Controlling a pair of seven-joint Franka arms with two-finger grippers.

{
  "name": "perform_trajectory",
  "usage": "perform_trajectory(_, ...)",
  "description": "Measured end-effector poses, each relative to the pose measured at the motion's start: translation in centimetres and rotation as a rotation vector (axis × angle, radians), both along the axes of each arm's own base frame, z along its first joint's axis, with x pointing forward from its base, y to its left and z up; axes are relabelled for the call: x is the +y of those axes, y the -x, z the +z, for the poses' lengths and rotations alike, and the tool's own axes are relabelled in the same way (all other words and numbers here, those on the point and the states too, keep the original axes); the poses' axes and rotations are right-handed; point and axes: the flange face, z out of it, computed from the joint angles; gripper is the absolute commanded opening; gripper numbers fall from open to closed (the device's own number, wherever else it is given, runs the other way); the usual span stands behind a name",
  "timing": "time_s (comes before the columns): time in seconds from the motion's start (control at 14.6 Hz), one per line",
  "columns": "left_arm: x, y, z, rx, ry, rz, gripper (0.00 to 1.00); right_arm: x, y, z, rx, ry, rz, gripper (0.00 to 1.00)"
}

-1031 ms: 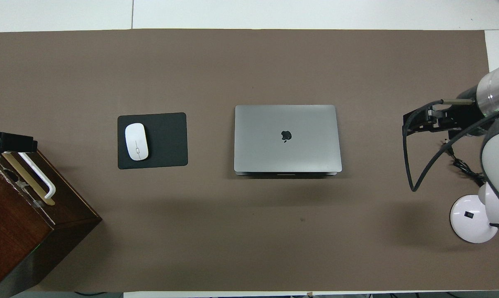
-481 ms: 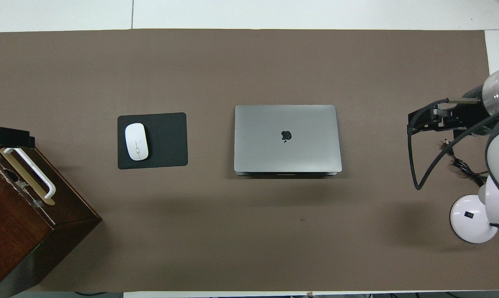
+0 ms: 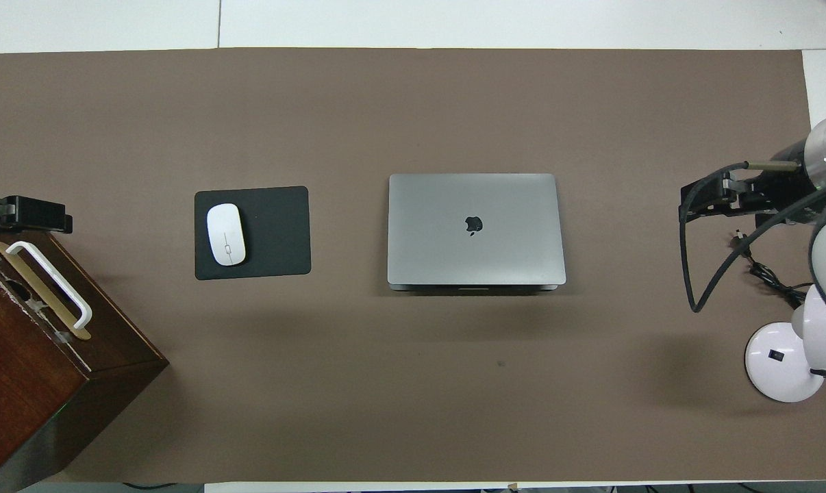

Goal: Close laptop with both arms

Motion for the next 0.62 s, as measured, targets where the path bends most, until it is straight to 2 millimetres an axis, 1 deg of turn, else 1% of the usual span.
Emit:
perform_trajectory(0.27,0.0,-0.3,-0.3,0.001,0.001,0.006,1.0,-1.3,-0.1,0.0,-0.001,-0.001,0.003,1.0)
perform_trajectory(0.62,-0.2,-0.3,0.0,-0.004,0.005,0.03,1.0,-1.4,-0.1,0.0,-0.001,-0.002,0.004,1.0)
